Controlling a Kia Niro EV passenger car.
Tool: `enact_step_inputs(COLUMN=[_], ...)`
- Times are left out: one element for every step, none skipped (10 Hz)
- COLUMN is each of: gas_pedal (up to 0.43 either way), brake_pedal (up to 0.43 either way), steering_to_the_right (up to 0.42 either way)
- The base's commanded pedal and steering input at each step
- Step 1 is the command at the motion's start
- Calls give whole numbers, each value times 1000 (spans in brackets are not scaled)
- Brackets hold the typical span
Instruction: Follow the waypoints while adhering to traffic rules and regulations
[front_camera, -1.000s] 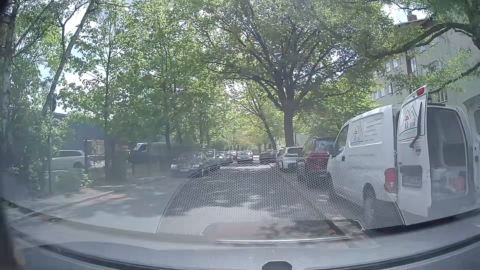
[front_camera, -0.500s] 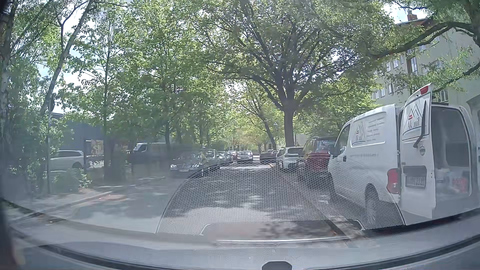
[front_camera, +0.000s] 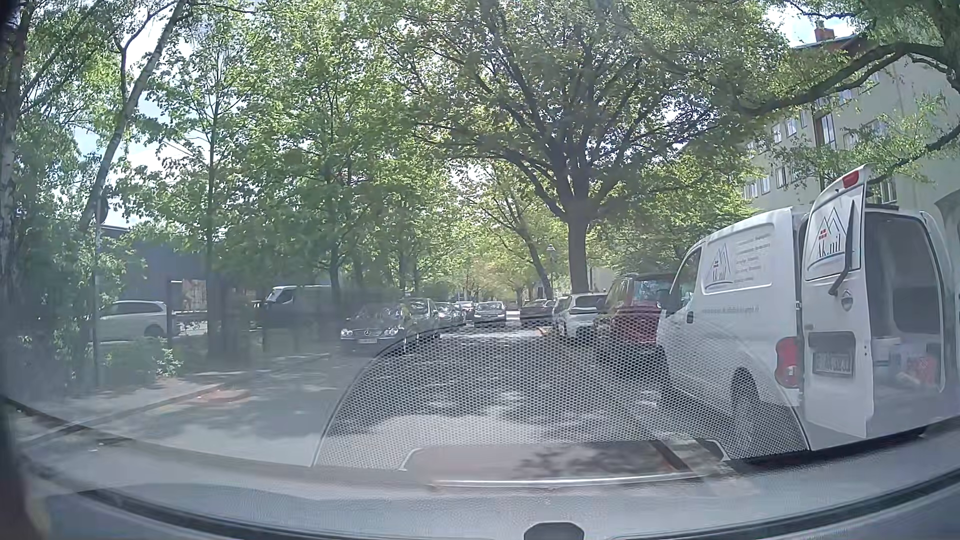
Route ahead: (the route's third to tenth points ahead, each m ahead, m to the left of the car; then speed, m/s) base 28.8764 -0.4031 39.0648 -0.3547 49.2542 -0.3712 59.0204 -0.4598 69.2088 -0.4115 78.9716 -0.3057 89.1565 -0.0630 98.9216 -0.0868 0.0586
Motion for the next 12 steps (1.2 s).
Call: enact_step_inputs(gas_pedal=[0, 0, 0, 0, 0, 0, 0, 0, 0, 0, 0, 0], brake_pedal=[177, 177, 189, 201, 201, 201, 201, 201, 201, 171, 91, 67], steering_to_the_right=[-5, -5, -5, -4, -5, -5, -5, -5, -5, -5, -5, -5])
